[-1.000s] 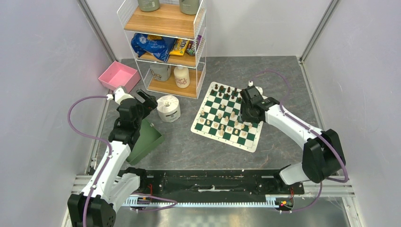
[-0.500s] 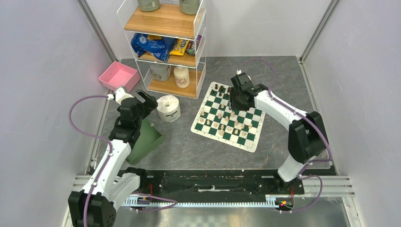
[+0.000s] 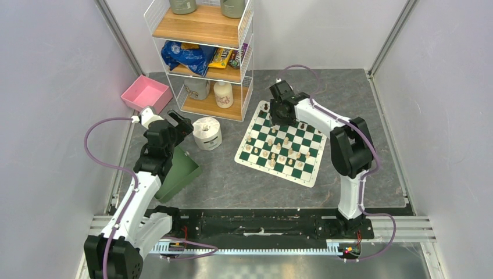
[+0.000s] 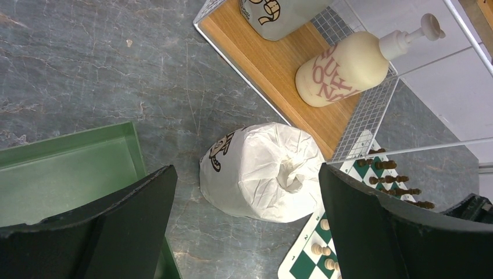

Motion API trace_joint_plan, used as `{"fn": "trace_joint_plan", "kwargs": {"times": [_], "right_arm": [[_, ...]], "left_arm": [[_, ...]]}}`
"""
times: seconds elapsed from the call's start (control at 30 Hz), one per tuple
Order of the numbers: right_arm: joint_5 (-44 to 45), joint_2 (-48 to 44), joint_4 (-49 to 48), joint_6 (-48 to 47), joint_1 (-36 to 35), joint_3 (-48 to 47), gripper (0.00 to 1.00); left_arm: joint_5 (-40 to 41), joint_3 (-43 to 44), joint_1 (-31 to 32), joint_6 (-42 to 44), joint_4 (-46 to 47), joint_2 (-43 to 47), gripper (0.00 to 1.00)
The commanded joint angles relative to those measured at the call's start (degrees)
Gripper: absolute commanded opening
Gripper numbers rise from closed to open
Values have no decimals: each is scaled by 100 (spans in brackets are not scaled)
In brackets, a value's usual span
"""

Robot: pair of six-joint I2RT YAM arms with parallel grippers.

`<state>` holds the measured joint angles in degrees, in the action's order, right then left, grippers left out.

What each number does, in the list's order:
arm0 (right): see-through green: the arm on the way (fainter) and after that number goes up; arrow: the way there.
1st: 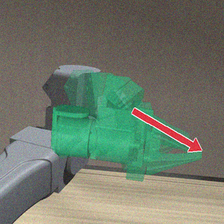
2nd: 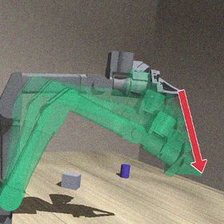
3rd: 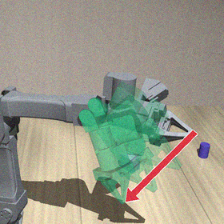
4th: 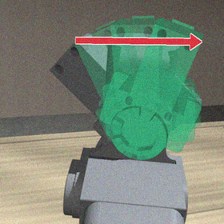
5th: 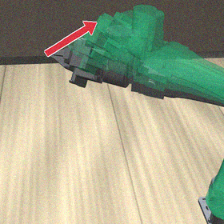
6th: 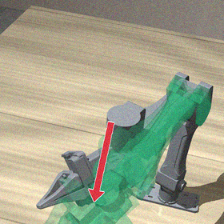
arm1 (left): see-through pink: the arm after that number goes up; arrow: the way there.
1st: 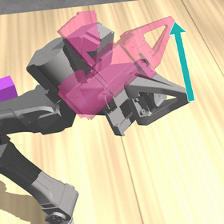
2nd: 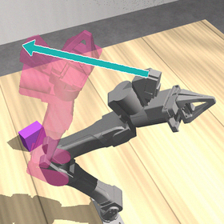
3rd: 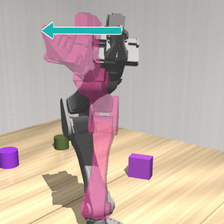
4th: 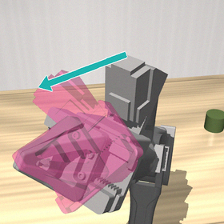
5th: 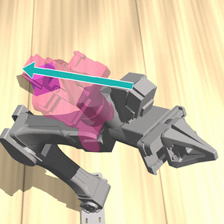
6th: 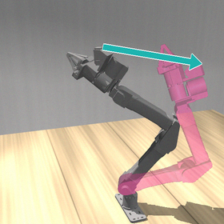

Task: Set up the chess pieces on the board

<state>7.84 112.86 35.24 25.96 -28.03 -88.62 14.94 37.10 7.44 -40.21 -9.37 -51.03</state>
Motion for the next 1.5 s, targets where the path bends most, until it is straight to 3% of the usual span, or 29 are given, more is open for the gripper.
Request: {"fn": "trace_joint_plan", "kwargs": {"times": [0.0, 0.67, 1.47], "right_arm": [[60, 320, -21, -119, -42, -472, 49], [112, 959, 289, -197, -177, -1003, 44], [248, 1068, 379, -271, -182, -1093, 28]], "left_arm": [[115, 30, -49, 22, 118, 5, 100], [123, 4, -103, 39, 128, -22, 100], [35, 36, -144, -11, 154, -5, 100]]}}
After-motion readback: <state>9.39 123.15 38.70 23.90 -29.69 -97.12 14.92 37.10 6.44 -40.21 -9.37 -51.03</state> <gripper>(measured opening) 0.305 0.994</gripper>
